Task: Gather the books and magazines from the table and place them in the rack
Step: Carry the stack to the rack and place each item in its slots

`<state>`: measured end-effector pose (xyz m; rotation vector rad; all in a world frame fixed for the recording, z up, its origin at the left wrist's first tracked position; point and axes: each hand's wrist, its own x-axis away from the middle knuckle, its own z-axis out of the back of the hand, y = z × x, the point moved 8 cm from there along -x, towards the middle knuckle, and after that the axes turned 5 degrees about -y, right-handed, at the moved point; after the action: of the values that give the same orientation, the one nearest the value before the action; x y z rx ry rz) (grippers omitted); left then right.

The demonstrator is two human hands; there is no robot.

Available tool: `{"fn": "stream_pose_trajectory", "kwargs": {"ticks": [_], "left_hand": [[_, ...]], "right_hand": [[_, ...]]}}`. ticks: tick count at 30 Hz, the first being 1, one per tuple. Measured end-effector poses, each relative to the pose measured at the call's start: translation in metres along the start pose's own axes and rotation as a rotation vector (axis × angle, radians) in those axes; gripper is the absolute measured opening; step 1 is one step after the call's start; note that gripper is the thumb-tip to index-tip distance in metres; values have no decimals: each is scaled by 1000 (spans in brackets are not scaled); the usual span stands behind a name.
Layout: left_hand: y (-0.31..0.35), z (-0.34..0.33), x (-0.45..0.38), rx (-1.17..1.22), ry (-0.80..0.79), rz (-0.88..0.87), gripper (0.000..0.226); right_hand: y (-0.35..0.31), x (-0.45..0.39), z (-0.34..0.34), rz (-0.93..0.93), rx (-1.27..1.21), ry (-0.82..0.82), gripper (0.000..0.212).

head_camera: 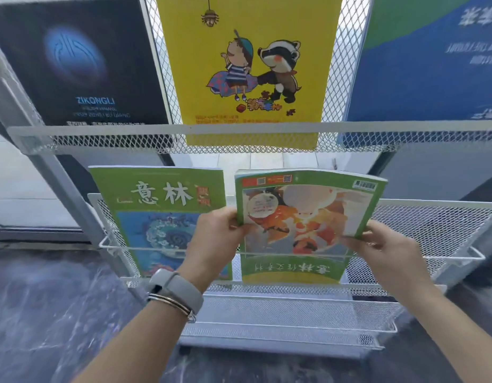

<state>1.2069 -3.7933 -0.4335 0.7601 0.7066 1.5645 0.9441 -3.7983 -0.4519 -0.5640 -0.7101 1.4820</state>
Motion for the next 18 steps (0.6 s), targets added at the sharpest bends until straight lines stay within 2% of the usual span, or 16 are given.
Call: {"fn": "stream_pose_trajectory", "kwargs": {"ticks": [9, 18], "left_hand": [[2, 8, 6, -12, 63, -1, 15], [12, 29, 21, -59, 224, -72, 15]], "right_hand": [[1, -5, -4, -7, -39, -55, 12], [-4, -2, -7, 15, -83, -40, 6]]}}
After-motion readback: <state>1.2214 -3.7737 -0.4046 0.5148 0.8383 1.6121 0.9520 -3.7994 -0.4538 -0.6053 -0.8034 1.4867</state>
